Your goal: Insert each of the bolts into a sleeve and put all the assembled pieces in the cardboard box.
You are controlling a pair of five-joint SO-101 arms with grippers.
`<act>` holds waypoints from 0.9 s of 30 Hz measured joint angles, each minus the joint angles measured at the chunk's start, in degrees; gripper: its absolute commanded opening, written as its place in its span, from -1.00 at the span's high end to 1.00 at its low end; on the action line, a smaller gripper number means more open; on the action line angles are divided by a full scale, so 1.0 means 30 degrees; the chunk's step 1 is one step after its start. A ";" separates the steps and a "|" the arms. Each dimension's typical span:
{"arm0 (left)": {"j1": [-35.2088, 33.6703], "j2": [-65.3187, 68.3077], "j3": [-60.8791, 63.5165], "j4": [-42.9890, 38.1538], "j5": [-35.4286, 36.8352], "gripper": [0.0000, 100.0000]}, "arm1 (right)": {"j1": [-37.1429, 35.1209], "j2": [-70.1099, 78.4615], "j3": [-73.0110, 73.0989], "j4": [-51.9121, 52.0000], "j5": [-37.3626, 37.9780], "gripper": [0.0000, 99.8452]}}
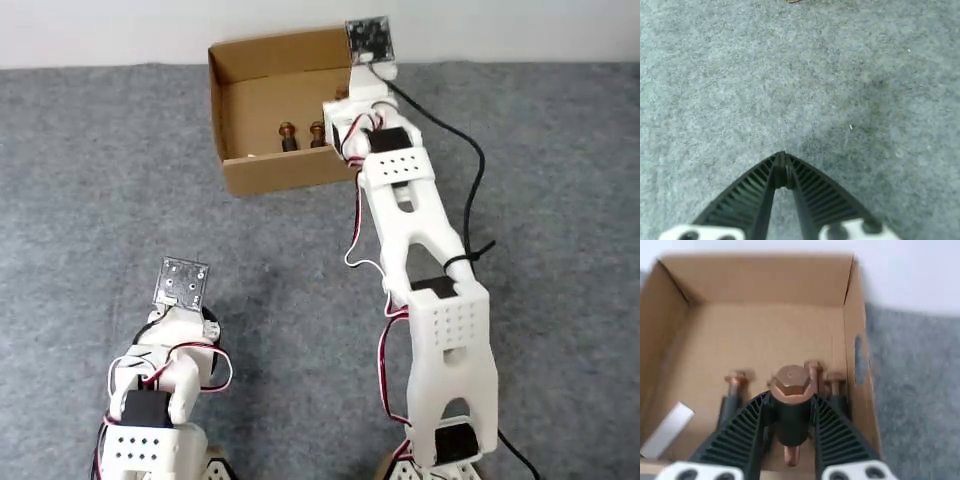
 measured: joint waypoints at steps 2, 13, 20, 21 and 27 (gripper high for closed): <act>0.0000 0.0000 0.0000 0.0000 0.0000 0.99 | -0.0117 0.0615 -0.0117 0.0762 0.0733 0.87; 0.0000 0.0000 0.0000 0.0000 0.0000 0.99 | -0.0381 0.1231 -0.1114 0.2901 0.2081 0.82; 0.0000 0.0000 0.0000 0.0000 0.0000 0.99 | -0.0527 0.0674 -0.1289 0.4132 0.2110 0.99; 0.0000 0.0000 0.0000 0.0000 0.0000 0.99 | -0.0557 0.0352 -0.1289 0.4571 0.2110 0.98; 0.0000 0.0000 0.0000 0.0000 0.0000 0.99 | -0.0703 -0.2139 -0.1289 0.6886 0.0615 0.98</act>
